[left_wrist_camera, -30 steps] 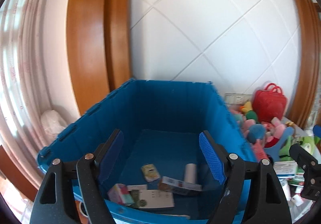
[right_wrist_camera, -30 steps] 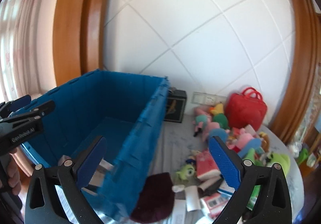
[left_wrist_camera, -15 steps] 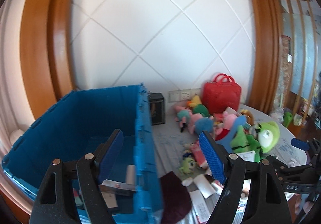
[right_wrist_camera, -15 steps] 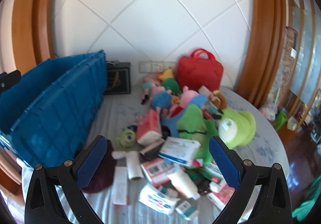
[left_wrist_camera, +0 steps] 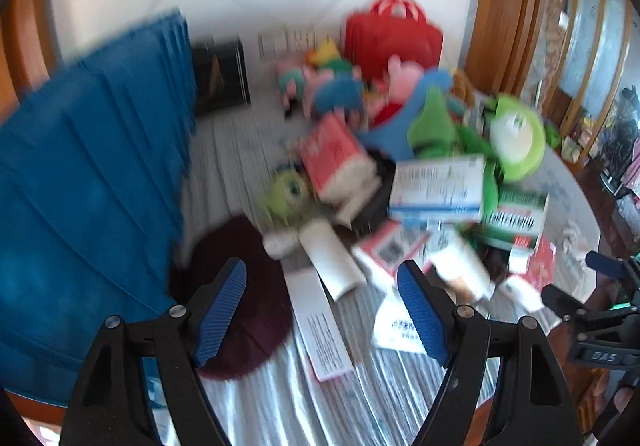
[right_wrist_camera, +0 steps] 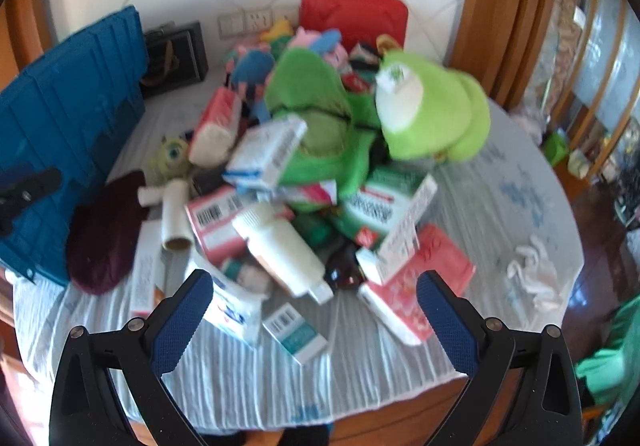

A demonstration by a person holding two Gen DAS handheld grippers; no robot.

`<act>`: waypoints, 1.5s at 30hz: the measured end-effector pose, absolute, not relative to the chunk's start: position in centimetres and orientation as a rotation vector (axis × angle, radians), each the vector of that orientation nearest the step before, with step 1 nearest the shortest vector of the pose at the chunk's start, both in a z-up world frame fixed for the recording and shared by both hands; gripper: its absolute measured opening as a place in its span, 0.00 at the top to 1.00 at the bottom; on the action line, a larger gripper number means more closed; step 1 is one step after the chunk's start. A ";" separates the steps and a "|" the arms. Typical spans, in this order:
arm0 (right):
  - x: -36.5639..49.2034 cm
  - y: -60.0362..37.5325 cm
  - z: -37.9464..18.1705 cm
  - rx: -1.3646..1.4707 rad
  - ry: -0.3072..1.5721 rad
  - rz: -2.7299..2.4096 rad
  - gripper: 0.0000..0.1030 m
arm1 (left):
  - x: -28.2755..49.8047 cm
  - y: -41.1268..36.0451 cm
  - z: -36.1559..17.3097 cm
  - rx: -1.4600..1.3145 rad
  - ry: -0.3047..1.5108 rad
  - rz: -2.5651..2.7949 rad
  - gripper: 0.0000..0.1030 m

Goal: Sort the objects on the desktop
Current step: 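Withdraw both tools from the crate back toward the pile, then grasp the long white-red medicine box with the left tool while the right tool grasps the teal-white box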

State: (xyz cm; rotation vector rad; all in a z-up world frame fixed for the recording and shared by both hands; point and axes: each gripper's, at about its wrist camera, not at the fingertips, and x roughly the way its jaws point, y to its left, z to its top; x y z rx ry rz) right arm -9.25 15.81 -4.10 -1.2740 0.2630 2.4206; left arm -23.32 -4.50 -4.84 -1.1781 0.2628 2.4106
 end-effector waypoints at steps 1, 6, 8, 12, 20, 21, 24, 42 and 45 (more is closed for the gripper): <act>-9.0 16.1 -5.0 -1.300 0.265 2.412 0.00 | -23.5 -4.3 -6.4 -1.230 0.258 2.393 0.24; -8.0 17.3 -9.1 -1.415 0.337 2.389 0.00 | -23.6 -4.2 -13.8 -1.429 0.237 2.335 0.24; -7.8 17.3 -10.3 -1.454 0.341 2.400 0.00 | -23.8 -4.3 -16.0 -1.494 0.239 2.321 0.24; -7.9 17.3 -12.1 -1.517 0.349 2.420 0.14 | -24.0 -4.2 -18.8 -1.555 0.227 2.316 0.24; -8.7 17.5 -14.6 -1.585 0.408 2.430 0.30 | -23.5 -3.6 -21.3 -1.559 0.285 2.331 0.24; -8.9 17.5 -14.9 -1.591 0.413 2.431 0.34 | -23.4 -3.6 -21.2 -1.547 0.285 2.334 0.25; -9.3 17.2 -15.6 -1.608 0.410 2.443 0.43 | -23.2 -3.9 -21.0 -1.535 0.274 2.346 0.36; -8.6 15.9 -12.3 -1.520 0.282 2.520 0.62 | -17.7 -6.1 -14.8 -1.375 0.301 2.368 0.59; -8.3 16.0 -11.2 -1.484 0.276 2.533 0.62 | -16.9 -6.1 -13.9 -1.335 0.339 2.370 0.59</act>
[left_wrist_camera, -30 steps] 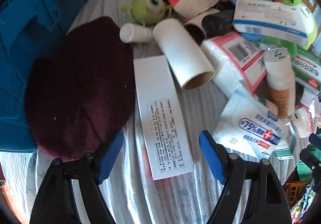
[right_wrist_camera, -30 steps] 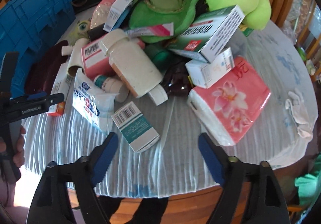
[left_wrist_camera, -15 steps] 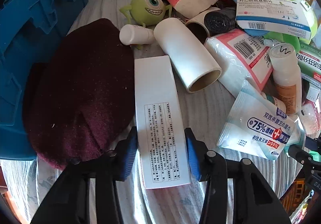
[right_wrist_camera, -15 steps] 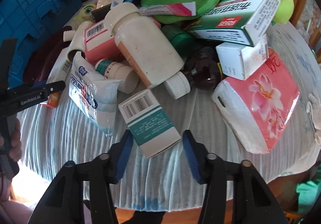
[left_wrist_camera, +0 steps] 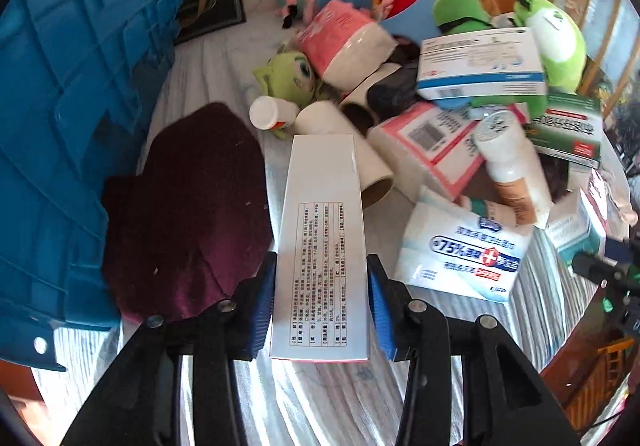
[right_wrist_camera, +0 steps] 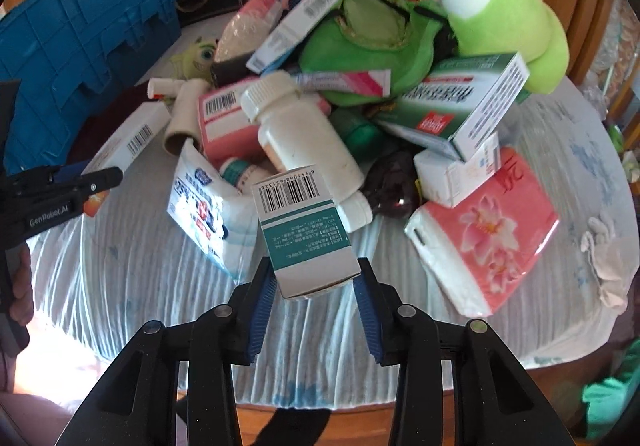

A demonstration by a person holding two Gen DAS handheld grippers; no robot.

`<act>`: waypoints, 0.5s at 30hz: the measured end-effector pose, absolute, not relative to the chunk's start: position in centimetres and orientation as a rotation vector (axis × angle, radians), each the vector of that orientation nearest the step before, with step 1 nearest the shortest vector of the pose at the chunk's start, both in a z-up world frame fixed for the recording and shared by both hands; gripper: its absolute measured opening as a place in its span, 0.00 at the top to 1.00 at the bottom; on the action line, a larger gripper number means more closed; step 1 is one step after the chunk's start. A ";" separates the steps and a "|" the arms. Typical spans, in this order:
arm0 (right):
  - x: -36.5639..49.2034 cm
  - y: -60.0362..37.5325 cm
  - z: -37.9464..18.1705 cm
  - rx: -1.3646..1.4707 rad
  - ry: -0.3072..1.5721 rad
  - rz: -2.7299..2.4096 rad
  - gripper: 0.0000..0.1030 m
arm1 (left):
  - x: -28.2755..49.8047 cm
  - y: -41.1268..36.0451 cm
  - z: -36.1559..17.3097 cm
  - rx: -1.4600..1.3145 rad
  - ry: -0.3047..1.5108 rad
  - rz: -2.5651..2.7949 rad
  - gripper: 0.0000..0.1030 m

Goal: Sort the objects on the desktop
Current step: 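Grasp the long white-red medicine box with the left tool while the right tool grasps the teal-white box, then carry both boxes over the crate and open both tools to drop them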

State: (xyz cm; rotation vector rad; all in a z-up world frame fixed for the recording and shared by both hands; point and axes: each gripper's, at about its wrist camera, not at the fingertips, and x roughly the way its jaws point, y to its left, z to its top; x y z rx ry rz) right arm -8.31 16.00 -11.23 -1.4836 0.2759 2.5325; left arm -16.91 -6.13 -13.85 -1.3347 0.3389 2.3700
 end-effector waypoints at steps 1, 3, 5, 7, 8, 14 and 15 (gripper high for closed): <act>-8.3 16.0 -11.0 -1.474 0.275 2.537 0.62 | -17.8 -6.1 -14.0 -1.332 0.335 2.371 0.59; -8.3 15.9 -10.5 -1.462 0.269 2.539 0.62 | -17.7 -5.9 -13.9 -1.332 0.333 2.376 0.59; -8.4 15.8 -10.5 -1.460 0.265 2.537 0.62 | -19.0 -5.2 -14.2 -1.352 0.334 2.381 0.59; -9.0 15.7 -10.6 -1.467 0.267 2.528 0.62 | -19.4 -4.9 -14.4 -1.378 0.341 2.392 0.60; -8.9 15.6 -10.7 -1.470 0.270 2.523 0.62 | -19.6 -5.0 -14.4 -1.379 0.358 2.400 0.60; -8.5 16.1 -10.8 -1.462 0.287 2.526 0.62 | -19.4 -6.0 -13.7 -1.332 0.374 2.423 0.61; -8.7 16.0 -10.7 -1.457 0.283 2.532 0.62 | -19.3 -6.0 -13.4 -1.322 0.372 2.427 0.61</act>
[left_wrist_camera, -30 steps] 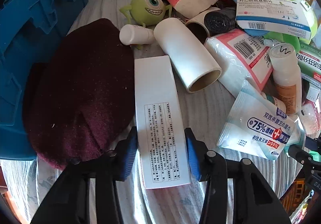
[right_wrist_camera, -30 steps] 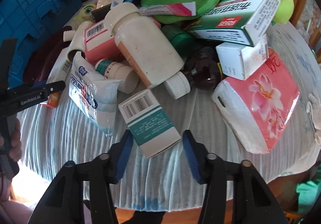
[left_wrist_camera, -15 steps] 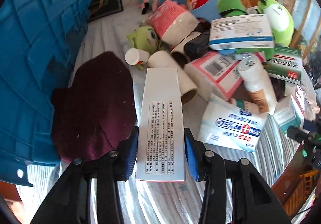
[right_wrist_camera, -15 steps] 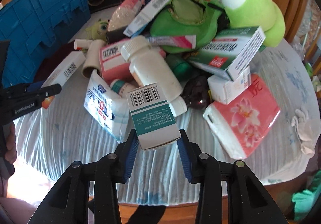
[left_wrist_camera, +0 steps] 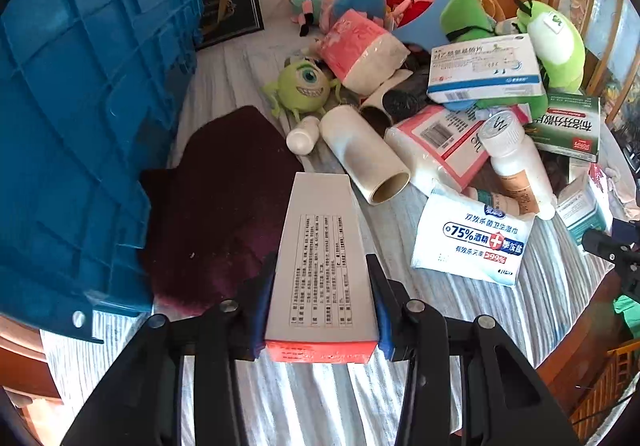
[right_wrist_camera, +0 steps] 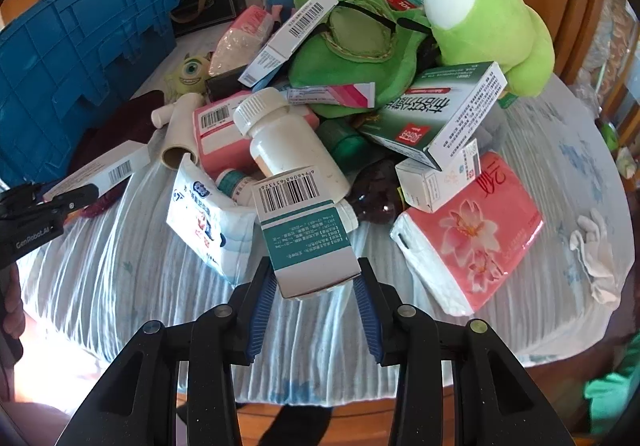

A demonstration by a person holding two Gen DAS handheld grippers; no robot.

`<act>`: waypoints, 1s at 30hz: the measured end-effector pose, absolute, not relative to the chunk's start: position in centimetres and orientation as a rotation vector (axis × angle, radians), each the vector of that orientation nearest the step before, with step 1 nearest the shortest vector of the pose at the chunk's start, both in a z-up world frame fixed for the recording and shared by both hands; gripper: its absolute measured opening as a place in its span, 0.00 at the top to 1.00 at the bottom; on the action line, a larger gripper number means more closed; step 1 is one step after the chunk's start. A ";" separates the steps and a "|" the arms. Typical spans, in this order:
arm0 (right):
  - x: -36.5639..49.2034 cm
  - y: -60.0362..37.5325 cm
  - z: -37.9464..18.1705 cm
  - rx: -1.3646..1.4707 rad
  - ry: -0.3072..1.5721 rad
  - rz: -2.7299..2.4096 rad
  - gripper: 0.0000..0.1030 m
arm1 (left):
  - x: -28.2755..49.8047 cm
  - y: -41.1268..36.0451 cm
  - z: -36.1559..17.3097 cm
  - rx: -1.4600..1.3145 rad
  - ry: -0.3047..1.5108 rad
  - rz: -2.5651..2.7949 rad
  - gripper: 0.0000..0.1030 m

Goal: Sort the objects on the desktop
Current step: 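Carry both boxes over the crate and open both tools to drop them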

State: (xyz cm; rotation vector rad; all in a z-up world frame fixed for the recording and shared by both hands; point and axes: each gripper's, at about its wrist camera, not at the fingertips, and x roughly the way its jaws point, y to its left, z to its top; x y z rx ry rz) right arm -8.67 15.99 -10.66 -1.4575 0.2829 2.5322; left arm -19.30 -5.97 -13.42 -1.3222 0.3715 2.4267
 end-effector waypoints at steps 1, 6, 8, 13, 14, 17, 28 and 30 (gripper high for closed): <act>-8.8 15.9 -10.5 -1.450 0.277 2.539 0.62 | -19.1 -5.9 -13.1 -1.313 0.369 2.430 0.61; -9.2 15.1 -8.6 -1.383 0.240 2.591 0.62 | -18.5 -5.9 -11.0 -1.230 0.350 2.460 0.61; -9.4 14.8 -7.4 -1.346 0.223 2.617 0.62 | -18.1 -5.8 -9.4 -1.172 0.335 2.479 0.61; -10.2 13.9 -2.9 -1.203 0.159 2.710 0.62 | -17.4 -5.4 -4.9 -0.993 0.301 2.543 0.61; -10.5 13.6 -1.9 -1.174 0.133 2.724 0.62 | -17.3 -5.2 -3.9 -0.956 0.293 2.555 0.61; -11.9 13.0 1.3 -1.093 0.109 2.794 0.62 | -17.4 -5.1 -0.8 -0.859 0.259 2.599 0.61; -19.3 3.1 14.7 -0.764 -0.078 3.047 0.62 | -20.4 -12.9 10.2 -0.589 0.125 2.795 0.61; -21.5 -0.8 17.0 -0.716 -0.107 3.068 0.62 | -21.9 -16.1 11.8 -0.573 0.123 2.818 0.61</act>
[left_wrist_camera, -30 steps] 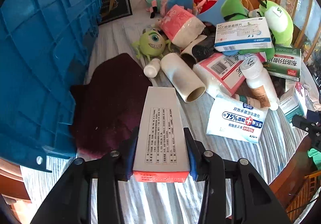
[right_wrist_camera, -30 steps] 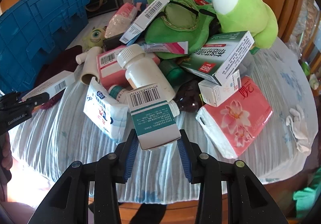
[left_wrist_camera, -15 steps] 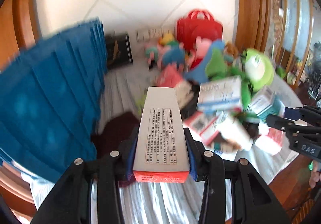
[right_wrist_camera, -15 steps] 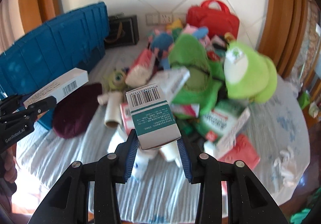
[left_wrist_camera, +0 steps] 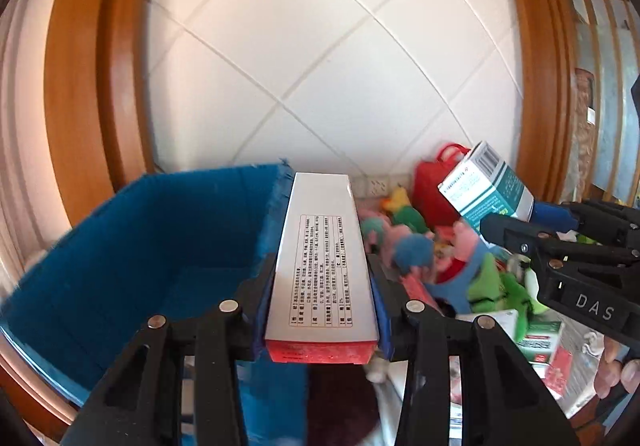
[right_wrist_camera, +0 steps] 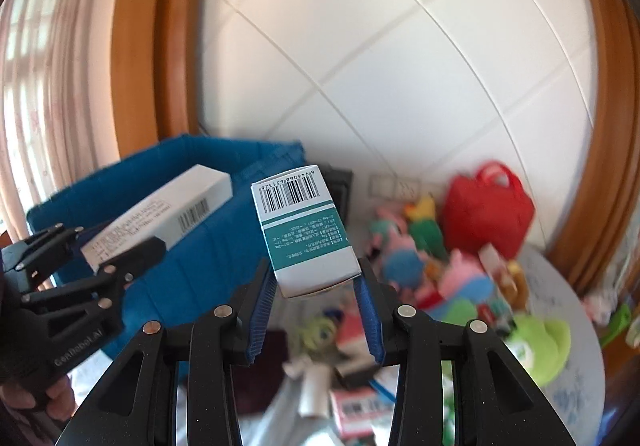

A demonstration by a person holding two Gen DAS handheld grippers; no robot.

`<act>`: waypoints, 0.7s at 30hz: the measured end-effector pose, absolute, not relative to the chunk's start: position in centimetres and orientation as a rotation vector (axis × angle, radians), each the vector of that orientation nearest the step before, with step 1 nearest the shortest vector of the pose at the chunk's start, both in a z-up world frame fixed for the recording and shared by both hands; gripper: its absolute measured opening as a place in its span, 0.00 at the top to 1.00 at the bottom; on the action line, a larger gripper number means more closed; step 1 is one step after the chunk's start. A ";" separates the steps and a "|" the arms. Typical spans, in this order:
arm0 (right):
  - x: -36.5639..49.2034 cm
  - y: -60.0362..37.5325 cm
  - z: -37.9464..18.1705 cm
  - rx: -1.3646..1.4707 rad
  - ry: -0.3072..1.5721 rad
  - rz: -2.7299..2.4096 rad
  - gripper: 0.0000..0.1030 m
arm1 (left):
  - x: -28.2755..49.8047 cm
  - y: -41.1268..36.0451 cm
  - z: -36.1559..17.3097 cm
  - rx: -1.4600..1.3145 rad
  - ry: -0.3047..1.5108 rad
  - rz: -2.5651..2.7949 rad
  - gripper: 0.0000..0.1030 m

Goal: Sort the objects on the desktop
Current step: 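Carry both boxes over the crate and open both tools to drop them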

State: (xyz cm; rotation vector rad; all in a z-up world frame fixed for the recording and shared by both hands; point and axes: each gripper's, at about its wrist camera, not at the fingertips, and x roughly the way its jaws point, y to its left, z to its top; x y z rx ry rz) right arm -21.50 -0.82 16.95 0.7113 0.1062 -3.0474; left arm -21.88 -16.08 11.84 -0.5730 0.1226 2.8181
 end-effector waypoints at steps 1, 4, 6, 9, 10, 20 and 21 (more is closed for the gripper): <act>-22.4 -2.2 17.7 0.703 0.100 -3.038 0.62 | -22.7 -17.9 12.6 -0.577 0.126 2.831 0.61; -26.5 -7.8 19.9 0.712 0.090 -2.988 0.62 | -26.1 -23.6 14.1 -0.631 0.126 2.860 0.61; -29.3 -11.3 20.6 0.764 0.057 -2.948 0.62 | -28.7 -27.1 14.5 -0.687 0.136 2.885 0.61; -34.3 -15.6 20.4 0.891 0.020 -2.894 0.62 | -33.5 -31.6 14.6 -0.834 0.129 2.857 0.61; -36.1 -16.7 19.9 0.944 0.003 -2.877 0.62 | -35.5 -33.1 14.5 -0.909 0.109 2.835 0.61; -49.3 -20.4 9.4 1.660 -0.140 -2.608 0.62 | -50.3 -38.1 5.6 -1.635 0.124 2.463 0.61; -49.4 -20.6 8.4 1.709 -0.127 -2.589 0.62 | -50.9 -38.1 4.3 -1.699 0.130 2.411 0.61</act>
